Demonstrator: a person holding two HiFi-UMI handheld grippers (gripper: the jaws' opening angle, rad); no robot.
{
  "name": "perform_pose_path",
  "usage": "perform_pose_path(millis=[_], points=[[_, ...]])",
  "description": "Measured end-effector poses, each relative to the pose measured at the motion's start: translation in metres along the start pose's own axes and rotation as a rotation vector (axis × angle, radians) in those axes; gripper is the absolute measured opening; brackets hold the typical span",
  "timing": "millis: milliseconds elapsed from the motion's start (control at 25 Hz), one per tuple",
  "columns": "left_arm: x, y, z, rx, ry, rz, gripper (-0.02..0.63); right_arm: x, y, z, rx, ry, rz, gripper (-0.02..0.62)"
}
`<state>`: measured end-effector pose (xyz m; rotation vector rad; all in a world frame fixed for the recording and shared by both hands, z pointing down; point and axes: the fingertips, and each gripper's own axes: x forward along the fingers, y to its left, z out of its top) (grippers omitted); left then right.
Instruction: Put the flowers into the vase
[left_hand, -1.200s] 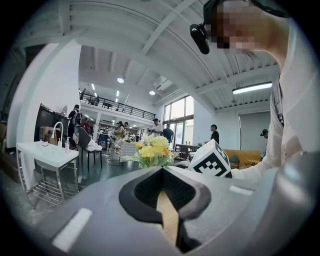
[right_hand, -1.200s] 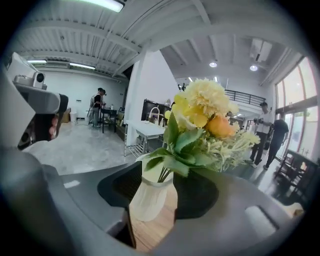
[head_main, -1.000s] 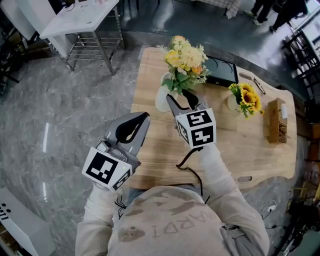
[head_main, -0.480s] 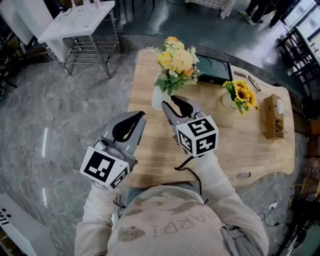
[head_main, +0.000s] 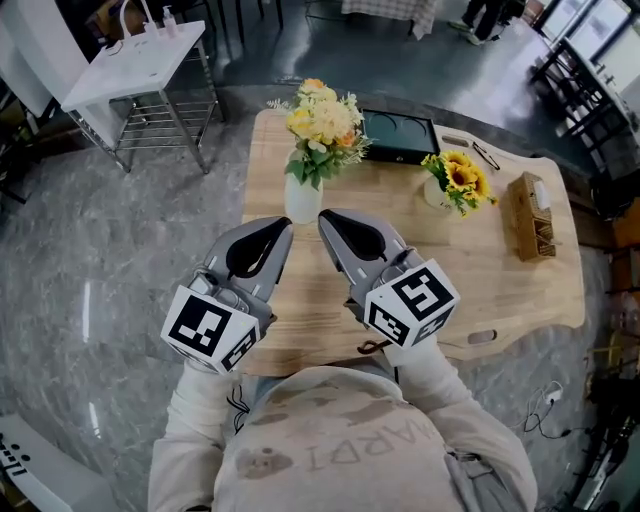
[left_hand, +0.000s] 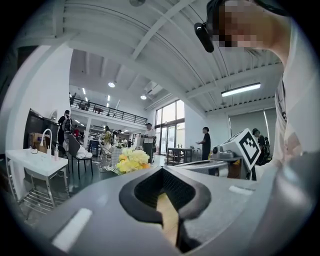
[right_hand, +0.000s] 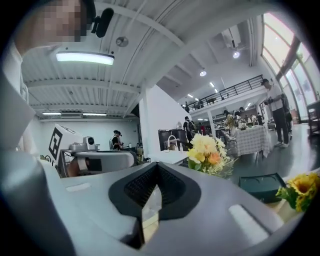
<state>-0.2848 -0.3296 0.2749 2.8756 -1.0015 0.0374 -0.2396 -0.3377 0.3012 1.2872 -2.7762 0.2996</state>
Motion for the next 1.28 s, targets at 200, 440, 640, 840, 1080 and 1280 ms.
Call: perform_pose_path(millis=[200, 440, 640, 840, 1080, 1280], points=[[0.005, -0.011, 0.001, 0.001, 0.002, -0.026, 0.001, -0.02, 0.012, 0.018, -0.073, -0.058, -0.01, 0.026], [0.008, -0.018, 0.003, 0.004, -0.002, -0.038, 0.001, -0.026, 0.016, 0.02, -0.099, -0.061, -0.007, 0.026], [0.007, -0.02, 0.003, 0.006, -0.002, -0.037, 0.001, -0.026, 0.017, 0.021, -0.101, -0.068, -0.004, 0.026], [0.005, -0.022, 0.005, 0.011, -0.002, -0.035, 0.001, -0.026, 0.019, 0.023, -0.099, -0.074, 0.0, 0.026], [0.006, -0.023, 0.006, 0.013, -0.006, -0.036, 0.001, -0.026, 0.021, 0.024, -0.095, -0.075, 0.008, 0.026], [0.006, -0.022, 0.005, 0.013, -0.006, -0.036, 0.001, -0.025, 0.021, 0.023, -0.089, -0.075, 0.013, 0.026]])
